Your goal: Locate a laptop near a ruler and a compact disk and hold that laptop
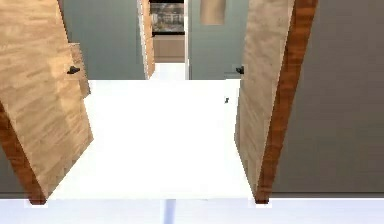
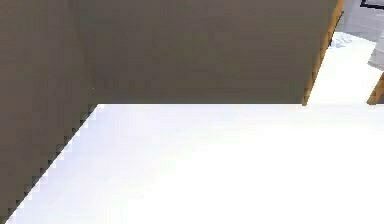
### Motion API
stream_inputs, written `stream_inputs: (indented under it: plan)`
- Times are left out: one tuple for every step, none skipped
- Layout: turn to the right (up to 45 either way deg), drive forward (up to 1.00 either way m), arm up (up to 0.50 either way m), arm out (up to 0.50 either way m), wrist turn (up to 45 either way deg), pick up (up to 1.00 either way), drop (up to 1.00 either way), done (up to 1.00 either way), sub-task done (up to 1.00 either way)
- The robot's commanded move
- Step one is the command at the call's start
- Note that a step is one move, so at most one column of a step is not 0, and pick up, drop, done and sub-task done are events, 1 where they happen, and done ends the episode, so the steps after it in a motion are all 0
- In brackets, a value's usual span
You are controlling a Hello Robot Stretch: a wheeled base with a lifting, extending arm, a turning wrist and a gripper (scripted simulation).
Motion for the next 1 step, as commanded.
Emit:
stream_inputs:
  plan:
    - [-9.0, 0.00, 0.00, 0.00, 0.0, 0.00, 0.00, 0.00, 0.00]
